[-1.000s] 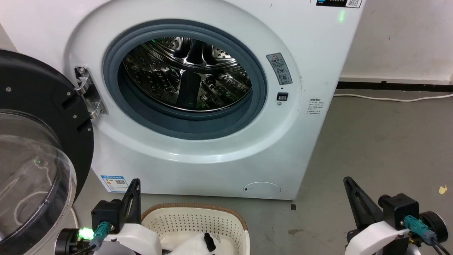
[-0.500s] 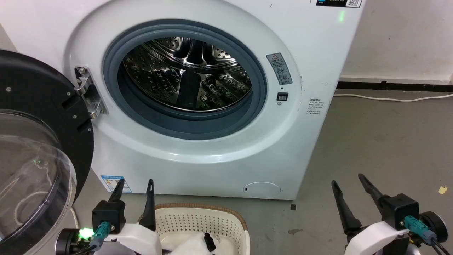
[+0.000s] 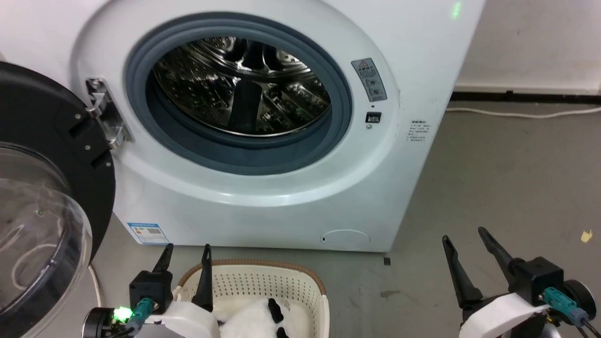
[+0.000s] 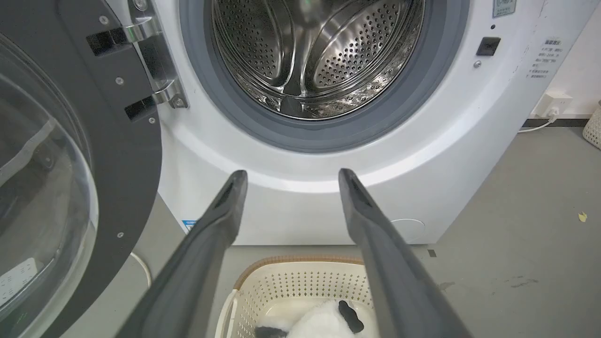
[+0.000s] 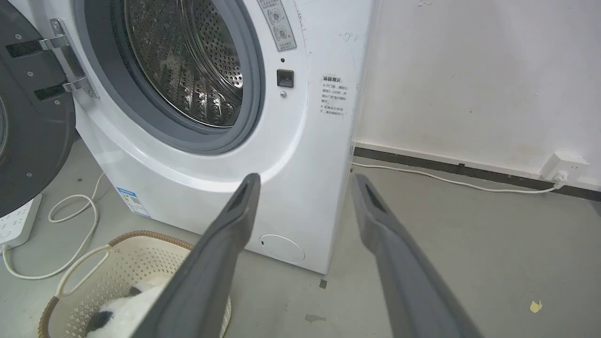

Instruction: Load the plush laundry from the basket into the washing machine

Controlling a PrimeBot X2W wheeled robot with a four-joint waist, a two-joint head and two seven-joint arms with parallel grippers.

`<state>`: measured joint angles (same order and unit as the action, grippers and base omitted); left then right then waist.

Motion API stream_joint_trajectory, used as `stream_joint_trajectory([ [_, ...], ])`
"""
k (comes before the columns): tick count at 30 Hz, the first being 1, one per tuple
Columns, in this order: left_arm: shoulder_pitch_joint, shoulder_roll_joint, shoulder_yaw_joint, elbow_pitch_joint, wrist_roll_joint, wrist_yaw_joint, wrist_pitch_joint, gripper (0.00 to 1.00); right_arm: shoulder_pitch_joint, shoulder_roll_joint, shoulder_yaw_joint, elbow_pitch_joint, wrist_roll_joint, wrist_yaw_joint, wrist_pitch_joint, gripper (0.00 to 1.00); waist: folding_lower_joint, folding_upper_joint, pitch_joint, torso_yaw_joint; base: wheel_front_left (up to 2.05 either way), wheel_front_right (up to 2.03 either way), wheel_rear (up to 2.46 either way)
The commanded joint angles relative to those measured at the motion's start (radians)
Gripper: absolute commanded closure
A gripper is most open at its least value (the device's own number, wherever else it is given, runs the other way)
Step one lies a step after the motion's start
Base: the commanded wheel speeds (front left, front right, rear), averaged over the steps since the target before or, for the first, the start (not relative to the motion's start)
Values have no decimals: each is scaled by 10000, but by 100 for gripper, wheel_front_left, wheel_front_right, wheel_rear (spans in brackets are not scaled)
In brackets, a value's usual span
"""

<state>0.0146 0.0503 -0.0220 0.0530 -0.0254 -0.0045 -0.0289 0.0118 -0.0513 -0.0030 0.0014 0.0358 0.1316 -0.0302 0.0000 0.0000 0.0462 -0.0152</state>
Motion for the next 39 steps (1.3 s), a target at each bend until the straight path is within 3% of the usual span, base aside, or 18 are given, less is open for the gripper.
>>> stream_joint_trajectory([
  [1, -212, 27, -37, 105, -58, -51, -95, 0, -101, 2, -35, -59, 91, -1, -84, 0, 0, 0, 102, -49, 0, 0, 0],
  [4, -367, 108, -120, 302, 120, 133, -43, 0, -193, 2, -18, -58, 223, -2, -147, 0, 0, 0, 303, -142, 0, 0, 0],
  [7, -405, 123, -144, 721, -159, -135, 31, 0, -234, 2, -37, -111, 332, -2, -210, 0, 0, 0, 540, -237, 0, 0, 0],
  [20, -1196, 511, -616, 2323, -693, -356, 21, 0, -464, 3, 70, -197, 756, -3, -481, 0, 0, 0, 1471, -651, 0, 0, 0],
  [28, -1600, 929, -1614, 3045, -1471, -439, 409, 0, -596, 4, 143, -284, 1044, -3, -648, 0, 0, 0, 2074, -908, 0, 0, 0],
  [39, -2287, 1566, -1902, 4449, -2590, -492, 329, 0, -773, 5, 415, -370, 1621, -4, -877, 0, 0, 0, 2913, -1282, 0, 0, 0],
])
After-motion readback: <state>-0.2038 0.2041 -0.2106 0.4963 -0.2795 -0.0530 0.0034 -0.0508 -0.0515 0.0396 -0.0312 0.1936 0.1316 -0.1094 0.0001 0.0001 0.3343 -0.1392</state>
